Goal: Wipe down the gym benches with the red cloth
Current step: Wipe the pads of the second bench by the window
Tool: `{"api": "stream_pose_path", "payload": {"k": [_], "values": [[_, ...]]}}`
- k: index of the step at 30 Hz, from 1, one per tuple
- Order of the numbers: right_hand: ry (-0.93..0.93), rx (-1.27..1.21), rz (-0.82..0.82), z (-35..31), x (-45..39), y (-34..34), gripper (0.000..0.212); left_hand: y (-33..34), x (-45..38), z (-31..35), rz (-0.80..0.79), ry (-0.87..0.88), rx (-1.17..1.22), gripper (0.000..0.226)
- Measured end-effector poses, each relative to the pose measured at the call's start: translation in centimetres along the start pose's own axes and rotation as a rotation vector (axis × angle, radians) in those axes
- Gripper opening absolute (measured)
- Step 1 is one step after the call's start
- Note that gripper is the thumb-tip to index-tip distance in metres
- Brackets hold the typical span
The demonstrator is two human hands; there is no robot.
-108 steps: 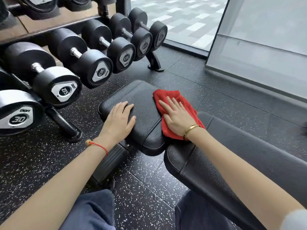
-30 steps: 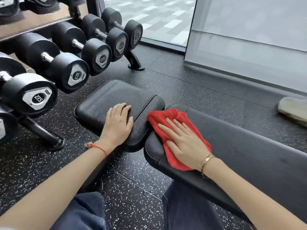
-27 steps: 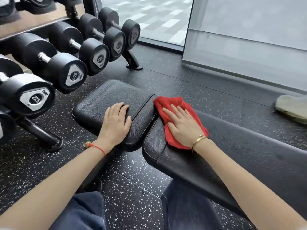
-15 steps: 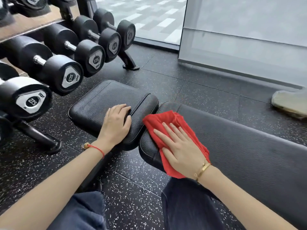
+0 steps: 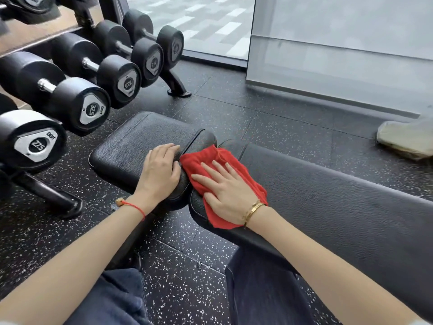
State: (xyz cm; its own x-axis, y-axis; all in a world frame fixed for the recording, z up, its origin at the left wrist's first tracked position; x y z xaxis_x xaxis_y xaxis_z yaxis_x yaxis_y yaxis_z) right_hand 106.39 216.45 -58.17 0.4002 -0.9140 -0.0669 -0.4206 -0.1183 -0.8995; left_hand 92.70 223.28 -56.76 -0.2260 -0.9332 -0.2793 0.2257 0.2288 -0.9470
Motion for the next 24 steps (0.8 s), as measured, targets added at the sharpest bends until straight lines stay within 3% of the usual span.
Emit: {"api": "stream_pose_path", "payload": {"k": [3,9,17,24], "values": [[-0.006,-0.005,-0.016,1.2,-0.5,-0.4,0.052,0.0,-0.1,-0.2,-0.007,-0.016,0.003,0.043],[0.267,0.016,0.042,6.0,-5.0,-2.7,0.052,-0.2,0.3,0.4,-0.024,0.003,0.002,0.042],[0.177,0.053,0.077,2.8,5.0,-1.6,0.058,0.2,0.9,6.0,-0.034,0.185,0.042,0.043],[0.485,0.067,0.173,10.7,6.7,-5.4,0.057,1.7,2.8,11.6,-0.098,0.315,0.022,0.047]]}}
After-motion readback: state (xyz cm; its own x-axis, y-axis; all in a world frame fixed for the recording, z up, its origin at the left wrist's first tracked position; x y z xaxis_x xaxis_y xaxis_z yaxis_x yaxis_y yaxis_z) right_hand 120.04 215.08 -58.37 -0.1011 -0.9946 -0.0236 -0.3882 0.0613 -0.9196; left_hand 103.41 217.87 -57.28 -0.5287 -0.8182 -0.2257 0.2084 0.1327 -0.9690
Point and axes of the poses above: each hand's wrist, its own x-axis away from the middle knuckle, its own y-axis out of the palm, z = x × y, the point moved 9 cm from there along -x, towards the middle knuckle, and after that the axes turned 10 degrees about -x, right-handed, at the moved point
